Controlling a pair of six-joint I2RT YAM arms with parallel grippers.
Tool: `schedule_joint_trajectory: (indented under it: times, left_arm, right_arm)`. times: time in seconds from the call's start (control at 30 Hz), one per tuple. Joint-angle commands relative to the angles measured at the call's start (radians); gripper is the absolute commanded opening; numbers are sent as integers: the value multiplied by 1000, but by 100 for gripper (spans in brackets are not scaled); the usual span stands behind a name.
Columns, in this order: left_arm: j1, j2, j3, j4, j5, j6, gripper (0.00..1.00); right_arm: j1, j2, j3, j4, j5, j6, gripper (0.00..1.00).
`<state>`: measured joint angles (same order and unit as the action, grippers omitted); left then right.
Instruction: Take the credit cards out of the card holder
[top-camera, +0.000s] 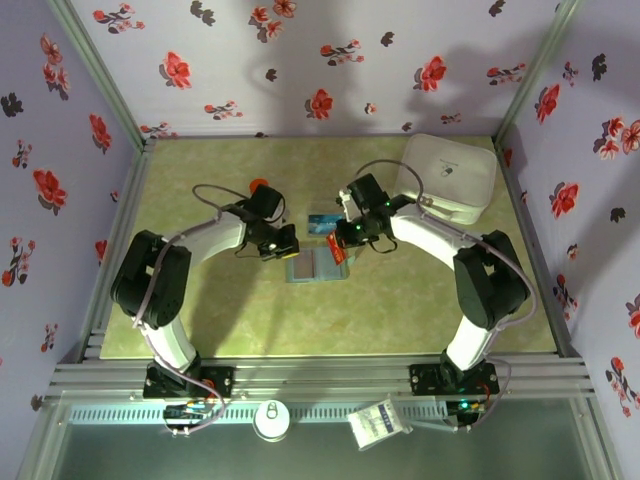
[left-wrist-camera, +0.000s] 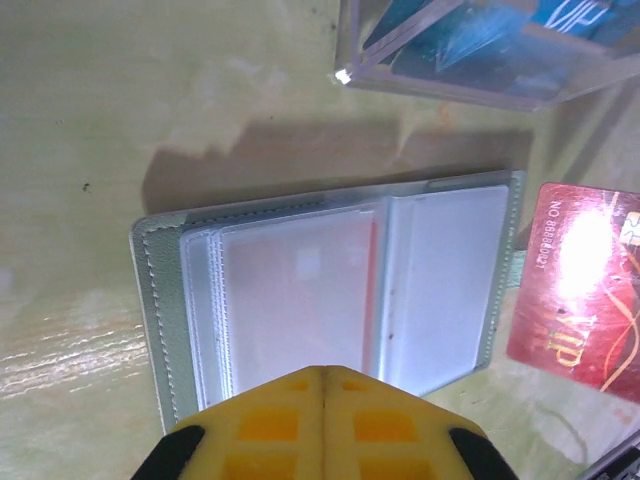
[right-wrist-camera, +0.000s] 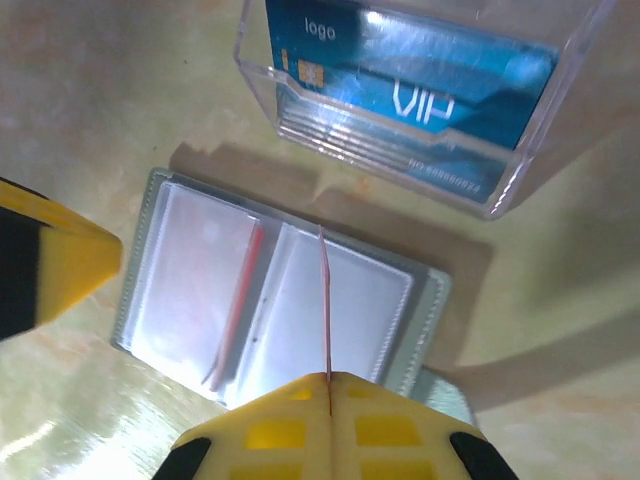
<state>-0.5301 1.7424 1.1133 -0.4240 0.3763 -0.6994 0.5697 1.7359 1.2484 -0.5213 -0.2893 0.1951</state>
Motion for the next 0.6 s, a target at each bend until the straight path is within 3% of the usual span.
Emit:
schedule_joint_trajectory:
  times: [0.0, 0.23, 0.43, 0.57]
  left_arm:
    - [13, -51, -20, -4, -11, 2, 4]
    - [34, -97, -69, 12, -13, -3, 6]
    - [45, -124, -111, 31, -8, -20, 7]
    - [46, -135, -119, 24, -8, -14, 7]
  right_arm:
    - [-8, 45, 97, -169, 59, -317, 0]
    - [-8, 126, 274, -347, 45, -742, 0]
    - [-11, 234, 461, -494, 128, -932, 0]
    - [-19, 304, 589, -579, 112, -1005, 0]
